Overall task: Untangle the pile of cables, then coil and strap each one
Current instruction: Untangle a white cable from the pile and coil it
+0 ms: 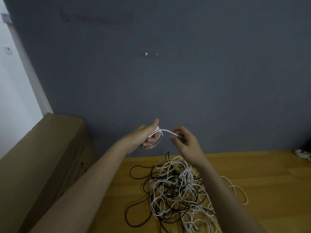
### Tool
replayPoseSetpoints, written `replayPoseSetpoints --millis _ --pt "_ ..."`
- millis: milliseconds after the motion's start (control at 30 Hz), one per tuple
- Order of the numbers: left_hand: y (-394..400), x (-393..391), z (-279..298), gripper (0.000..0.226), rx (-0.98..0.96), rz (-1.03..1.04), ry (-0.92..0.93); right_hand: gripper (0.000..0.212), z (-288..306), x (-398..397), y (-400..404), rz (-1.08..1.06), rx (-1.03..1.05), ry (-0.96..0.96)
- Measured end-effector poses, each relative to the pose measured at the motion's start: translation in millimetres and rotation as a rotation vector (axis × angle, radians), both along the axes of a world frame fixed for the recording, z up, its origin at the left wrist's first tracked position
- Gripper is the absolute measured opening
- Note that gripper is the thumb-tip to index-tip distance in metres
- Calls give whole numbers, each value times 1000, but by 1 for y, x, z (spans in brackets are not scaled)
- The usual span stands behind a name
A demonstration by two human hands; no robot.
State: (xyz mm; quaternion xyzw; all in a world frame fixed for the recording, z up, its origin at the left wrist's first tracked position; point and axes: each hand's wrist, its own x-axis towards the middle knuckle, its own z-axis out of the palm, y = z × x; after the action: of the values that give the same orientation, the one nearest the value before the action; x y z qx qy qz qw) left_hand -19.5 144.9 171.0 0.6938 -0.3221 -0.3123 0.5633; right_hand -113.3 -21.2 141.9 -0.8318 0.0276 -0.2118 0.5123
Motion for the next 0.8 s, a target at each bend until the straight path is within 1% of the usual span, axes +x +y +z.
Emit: replayPoseSetpoints --millis 100,167,200,267,300,333,400,467,533,600,667,800 --pt "-1 -7 -2 62 -25 -83 243 25 -1 -6 4 210 9 96" --pt "-3 -12 -3 60 -55 -101 326 24 -4 -9 11 304 76 99" --pt "-4 -15 -3 58 -75 -86 348 21 -7 -9 14 295 110 83" --pt "-6 -19 -5 51 -127 12 363 22 -13 -10 18 237 165 63" --pt "-7 -21 -7 50 -139 79 321 23 -15 -9 20 215 185 62" --pt "-8 -22 -10 50 -123 151 227 23 -17 -9 22 196 178 64" --pt "-8 -24 -14 54 -60 258 13 26 -20 -8 25 148 73 85" --pt "-5 -25 -18 59 -10 259 -68 33 -22 -7 25 134 -17 121" --pt "1 -28 -19 57 24 188 -72 34 -22 -8 25 163 -8 143" --pt "3 -30 -21 51 -5 161 -24 36 -20 -11 26 237 79 164" --pt "2 -33 -24 45 -69 211 89 41 -20 -14 30 311 198 157" --pt "-3 -39 -26 35 -250 265 351 42 -21 -14 37 311 339 135"
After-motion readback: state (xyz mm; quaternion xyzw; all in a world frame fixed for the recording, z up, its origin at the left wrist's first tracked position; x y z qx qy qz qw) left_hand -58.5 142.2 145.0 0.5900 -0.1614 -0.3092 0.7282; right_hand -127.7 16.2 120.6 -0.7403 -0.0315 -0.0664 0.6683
